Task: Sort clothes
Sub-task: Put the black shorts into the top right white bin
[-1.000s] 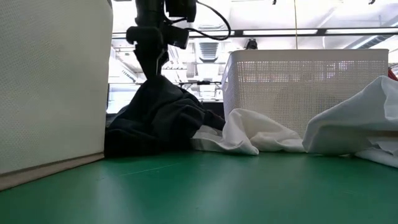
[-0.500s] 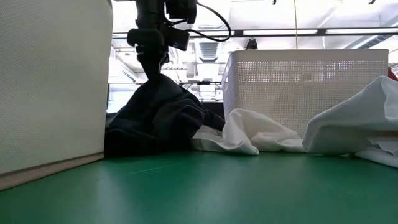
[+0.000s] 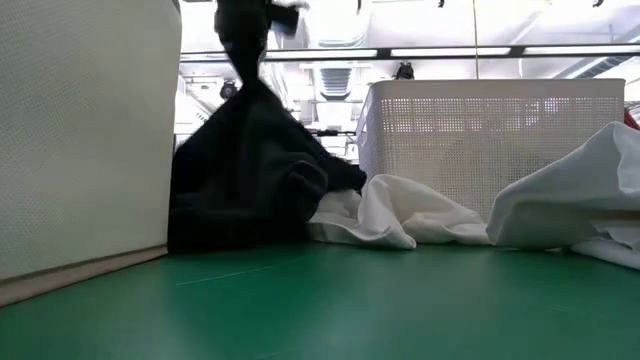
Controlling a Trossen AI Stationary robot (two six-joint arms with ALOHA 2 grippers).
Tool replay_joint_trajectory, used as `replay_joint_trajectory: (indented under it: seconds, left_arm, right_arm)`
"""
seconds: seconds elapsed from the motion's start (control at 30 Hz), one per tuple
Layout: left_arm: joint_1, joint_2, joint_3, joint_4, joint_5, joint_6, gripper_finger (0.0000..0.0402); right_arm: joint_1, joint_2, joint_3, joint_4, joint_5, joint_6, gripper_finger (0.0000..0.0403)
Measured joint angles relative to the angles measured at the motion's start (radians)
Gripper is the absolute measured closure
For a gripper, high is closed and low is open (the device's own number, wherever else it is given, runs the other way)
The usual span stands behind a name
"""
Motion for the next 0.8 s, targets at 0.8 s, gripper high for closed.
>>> replay_joint_trajectory:
  seconds: [0.8]
  left_arm:
    - [-0.004, -0.088, 0.582, 0.055, -0.086, 0.117, 0.0402]
  right_arm:
    - [0.0, 0.0, -0.001, 0.006, 0.001, 0.0, 0.0211]
